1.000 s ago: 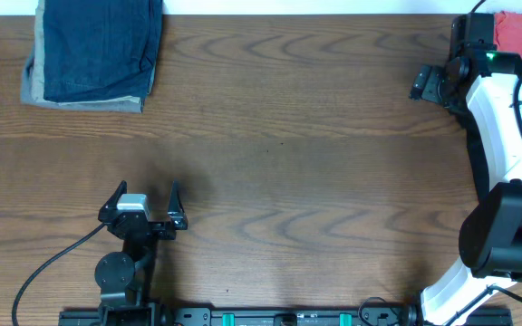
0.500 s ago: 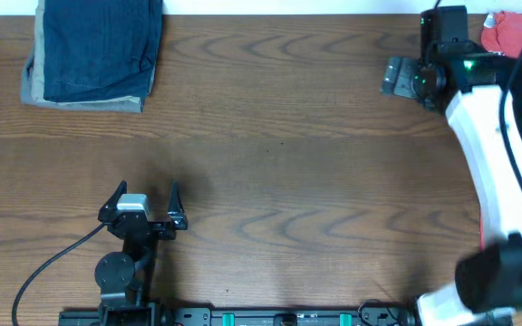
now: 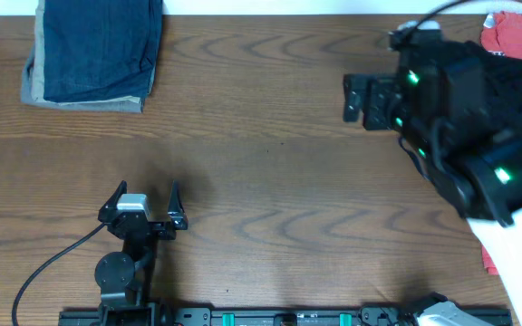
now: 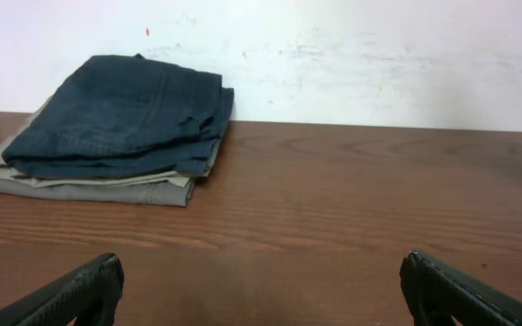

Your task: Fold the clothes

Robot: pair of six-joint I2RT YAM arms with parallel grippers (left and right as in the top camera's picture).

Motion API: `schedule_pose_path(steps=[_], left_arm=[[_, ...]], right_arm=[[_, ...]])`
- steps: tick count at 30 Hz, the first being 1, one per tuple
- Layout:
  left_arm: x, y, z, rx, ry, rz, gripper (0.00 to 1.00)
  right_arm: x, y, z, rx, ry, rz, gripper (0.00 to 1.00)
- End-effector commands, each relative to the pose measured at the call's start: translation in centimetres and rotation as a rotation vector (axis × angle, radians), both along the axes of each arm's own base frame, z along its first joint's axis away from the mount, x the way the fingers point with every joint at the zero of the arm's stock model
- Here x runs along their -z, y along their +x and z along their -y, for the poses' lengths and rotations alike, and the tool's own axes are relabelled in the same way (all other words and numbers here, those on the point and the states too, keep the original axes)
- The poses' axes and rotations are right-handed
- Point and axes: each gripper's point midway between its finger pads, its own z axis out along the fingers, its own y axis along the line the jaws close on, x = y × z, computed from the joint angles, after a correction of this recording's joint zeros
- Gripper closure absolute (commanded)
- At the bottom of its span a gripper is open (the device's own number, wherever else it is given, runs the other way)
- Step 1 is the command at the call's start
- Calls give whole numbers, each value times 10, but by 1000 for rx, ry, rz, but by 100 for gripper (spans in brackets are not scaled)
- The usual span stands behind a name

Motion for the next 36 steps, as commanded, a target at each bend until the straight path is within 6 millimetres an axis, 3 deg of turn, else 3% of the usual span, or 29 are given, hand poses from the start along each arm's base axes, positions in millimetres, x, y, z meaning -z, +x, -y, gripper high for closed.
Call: schedule_pose_path(steps=[1,4,8,15,23,29,36], left_arm=[[14,-1,2,13,9,-44,2],[14,-1,2,13,9,-44,2],[14,-1,2,13,9,-44,2],[14,-1,2,13,9,-44,2],[14,-1,2,13,9,-44,2],[14,-1,2,13,9,-44,2],[14,-1,2,13,9,-44,2]], right_arm=[[-17,-21,14,22,17,34,1],[-17,-38,23,10,40,24,1],[0,-51,38,36,61,54,1],[63,-71,54,19,173,187,1],[122,-92,59,-78,225,476,1],[158,-97,66,-64,243,598,1],[180,-95,76,-22,225,614,1]])
